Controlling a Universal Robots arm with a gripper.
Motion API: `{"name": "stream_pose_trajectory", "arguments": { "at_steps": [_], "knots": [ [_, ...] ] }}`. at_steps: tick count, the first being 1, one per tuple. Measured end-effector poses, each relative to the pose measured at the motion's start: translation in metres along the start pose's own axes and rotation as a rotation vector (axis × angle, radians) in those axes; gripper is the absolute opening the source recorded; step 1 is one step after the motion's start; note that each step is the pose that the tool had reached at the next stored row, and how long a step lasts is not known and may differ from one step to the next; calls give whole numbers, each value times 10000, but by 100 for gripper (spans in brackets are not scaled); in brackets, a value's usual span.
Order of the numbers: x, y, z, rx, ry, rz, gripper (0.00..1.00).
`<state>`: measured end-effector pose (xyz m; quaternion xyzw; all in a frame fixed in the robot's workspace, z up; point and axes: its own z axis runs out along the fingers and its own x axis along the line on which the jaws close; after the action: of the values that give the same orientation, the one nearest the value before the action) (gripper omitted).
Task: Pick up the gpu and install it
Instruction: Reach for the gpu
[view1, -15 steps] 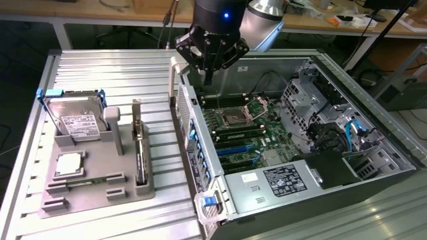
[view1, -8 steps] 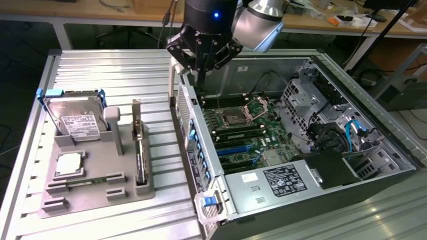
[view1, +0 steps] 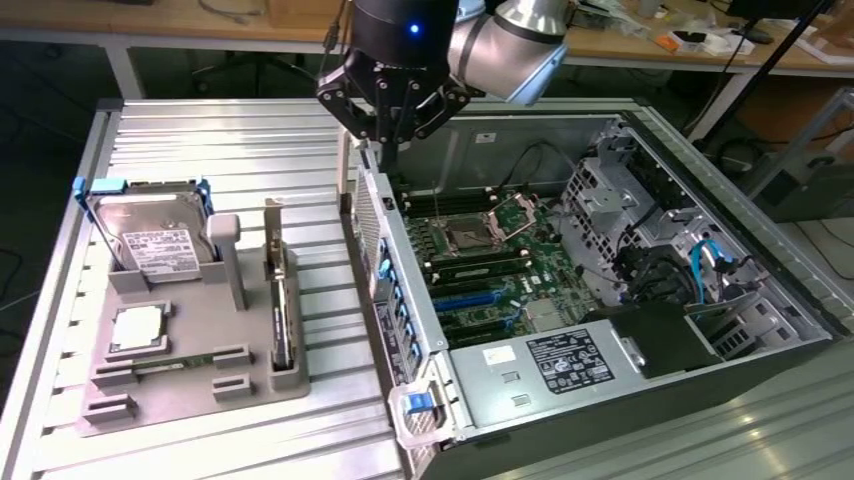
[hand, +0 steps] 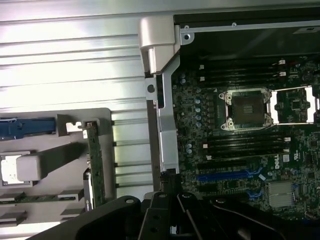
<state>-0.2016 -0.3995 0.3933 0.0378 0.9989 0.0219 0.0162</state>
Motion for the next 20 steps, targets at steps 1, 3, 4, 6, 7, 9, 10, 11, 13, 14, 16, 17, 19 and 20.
{"name": "stream_pose_trajectory", "arguments": {
  "at_steps": [1, 3, 4, 6, 7, 9, 10, 11, 13, 14, 16, 17, 19, 20],
  "knots": [
    [7, -1, 0, 0, 0, 0, 11],
    [21, -2, 0, -1, -1, 0, 11],
    [27, -2, 0, -2, -1, -1, 11],
    [35, -2, 0, -1, -1, -1, 11],
    [38, -3, 0, -1, 0, -1, 11],
    [44, -3, 1, -1, 2, -1, 11],
    [50, -4, 1, -1, 2, 0, 11],
    [58, -5, 0, 0, 3, -1, 11],
    [89, -7, 0, -1, 3, -3, 11],
    [109, -8, -1, 0, 3, -3, 11],
    [138, -11, -1, -1, 2, -3, 11],
    [145, -11, -1, -1, 2, -3, 11],
    [166, -13, -2, -1, 3, -4, 11],
    [177, -14, -2, -1, 3, -4, 11]
  ]
}}
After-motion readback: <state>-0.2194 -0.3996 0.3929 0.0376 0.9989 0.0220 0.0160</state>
